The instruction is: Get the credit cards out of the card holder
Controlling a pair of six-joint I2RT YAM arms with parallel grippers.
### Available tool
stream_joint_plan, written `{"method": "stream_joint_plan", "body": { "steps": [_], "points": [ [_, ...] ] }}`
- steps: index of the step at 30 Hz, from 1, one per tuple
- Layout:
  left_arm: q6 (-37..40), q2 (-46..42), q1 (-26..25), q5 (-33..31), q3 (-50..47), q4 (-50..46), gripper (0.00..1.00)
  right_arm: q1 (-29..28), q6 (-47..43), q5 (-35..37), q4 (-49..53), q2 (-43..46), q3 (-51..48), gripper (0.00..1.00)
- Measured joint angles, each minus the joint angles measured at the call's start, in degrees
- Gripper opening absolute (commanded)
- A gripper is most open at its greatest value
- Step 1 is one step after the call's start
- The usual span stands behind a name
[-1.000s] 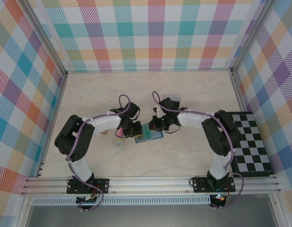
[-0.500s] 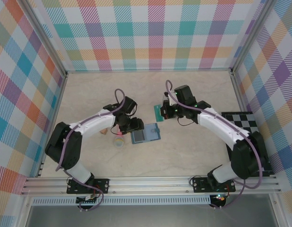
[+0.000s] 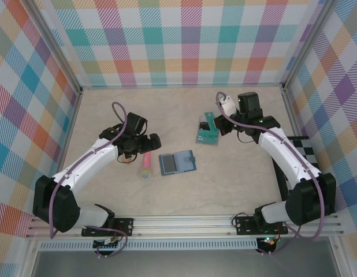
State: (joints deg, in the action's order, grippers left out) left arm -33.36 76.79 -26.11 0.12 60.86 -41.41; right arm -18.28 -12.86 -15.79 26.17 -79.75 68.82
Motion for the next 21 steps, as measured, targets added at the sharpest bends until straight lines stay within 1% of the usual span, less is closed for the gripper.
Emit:
{"method": "stream_joint_plan", "body": {
  "steps": [11,15,21],
  "points": [
    [0.0,-3.4,2.0,-0.7,-3.5,-0.5,1.0,0.1,-17.6,-0.3,7.5,-17.0,14.5,0.0],
    [0.0,-4.1,2.3,-0.7,-4.4,-0.5,1.0,0.0,-23.3,-0.3,11.0,-21.9,19.4,0.0],
    [0.0,-4.6,2.4,-0.7,-5.6,-0.6,1.0,-0.7,-29.6,0.3,16.0,-27.5,26.2,0.0]
  ]
}}
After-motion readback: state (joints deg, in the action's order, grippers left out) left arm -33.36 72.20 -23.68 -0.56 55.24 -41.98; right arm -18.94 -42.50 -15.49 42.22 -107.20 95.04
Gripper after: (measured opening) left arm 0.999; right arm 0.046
